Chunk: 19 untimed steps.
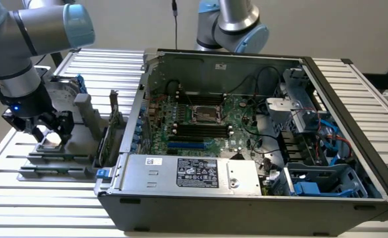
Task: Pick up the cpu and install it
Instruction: 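Pick up the cpu and move it towards the insertion slot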
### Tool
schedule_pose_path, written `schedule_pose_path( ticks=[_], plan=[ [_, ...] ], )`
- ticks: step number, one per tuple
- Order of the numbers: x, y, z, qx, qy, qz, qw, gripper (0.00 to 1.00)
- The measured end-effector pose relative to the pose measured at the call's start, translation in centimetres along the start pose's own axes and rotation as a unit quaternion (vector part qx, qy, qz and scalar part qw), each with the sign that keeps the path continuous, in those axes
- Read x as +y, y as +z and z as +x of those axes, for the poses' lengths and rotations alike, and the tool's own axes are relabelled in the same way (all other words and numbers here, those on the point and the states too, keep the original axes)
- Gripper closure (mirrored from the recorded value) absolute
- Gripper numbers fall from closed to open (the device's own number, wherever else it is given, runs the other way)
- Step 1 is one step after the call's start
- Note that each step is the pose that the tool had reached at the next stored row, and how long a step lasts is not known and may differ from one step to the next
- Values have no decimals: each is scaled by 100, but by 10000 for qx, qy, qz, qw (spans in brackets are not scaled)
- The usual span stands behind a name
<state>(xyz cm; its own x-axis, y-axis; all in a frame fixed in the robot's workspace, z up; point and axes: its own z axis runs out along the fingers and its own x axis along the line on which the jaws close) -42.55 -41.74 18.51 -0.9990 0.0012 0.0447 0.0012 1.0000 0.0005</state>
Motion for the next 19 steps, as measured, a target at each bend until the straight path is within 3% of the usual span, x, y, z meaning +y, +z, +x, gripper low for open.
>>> schedule_pose_path(
  ticks=[10, 12, 14, 15, 19],
  plan=[
    [0, 15, 3, 0, -3, 9, 10000, 33],
    [0, 16, 3, 0, -5, 8, 10000, 41],
    [0, 15, 3, 1, -7, 9, 10000, 41],
    [0, 15, 3, 1, -7, 9, 10000, 45],
    [0, 15, 3, 0, -12, 9, 10000, 45]
  ],
)
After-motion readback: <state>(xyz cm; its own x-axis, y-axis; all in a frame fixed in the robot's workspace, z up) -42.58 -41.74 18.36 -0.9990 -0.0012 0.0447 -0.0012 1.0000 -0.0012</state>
